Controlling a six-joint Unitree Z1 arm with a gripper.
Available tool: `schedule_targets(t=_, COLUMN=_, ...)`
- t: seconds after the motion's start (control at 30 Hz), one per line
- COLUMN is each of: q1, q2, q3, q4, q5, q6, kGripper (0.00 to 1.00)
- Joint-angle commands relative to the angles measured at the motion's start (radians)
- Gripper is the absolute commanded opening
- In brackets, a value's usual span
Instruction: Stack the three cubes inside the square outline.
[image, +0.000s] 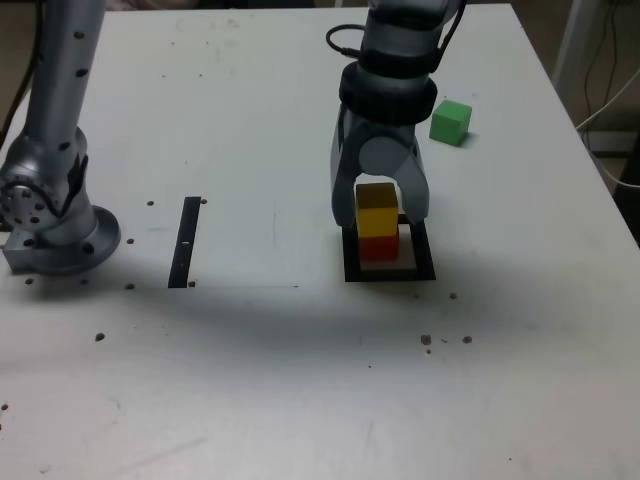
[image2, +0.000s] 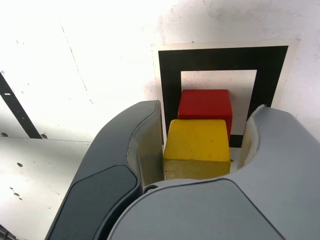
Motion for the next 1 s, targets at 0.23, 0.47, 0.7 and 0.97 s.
schedule_targets(t=0.23, q1=-0.001, q2=-0.011, q3=-0.023, q4=0.002, q5=0.016, q6=-0.002, kGripper=0.99)
schedule_targets(t=0.47, q1=0.025, q2=-0.026, q3=-0.084, q4=0.056, q5=0.055, q6=-0.014, kGripper=0.99)
schedule_targets(t=0.7, q1=0.076, q2=-0.035, q3=-0.141, q4=0.120, q5=0.088, q6=-0.015, kGripper=0.99)
schedule_targets(t=0.97, q1=0.120, q2=-0.014, q3=-0.230, q4=0.178, q5=0.107, q6=-0.004, kGripper=0.99)
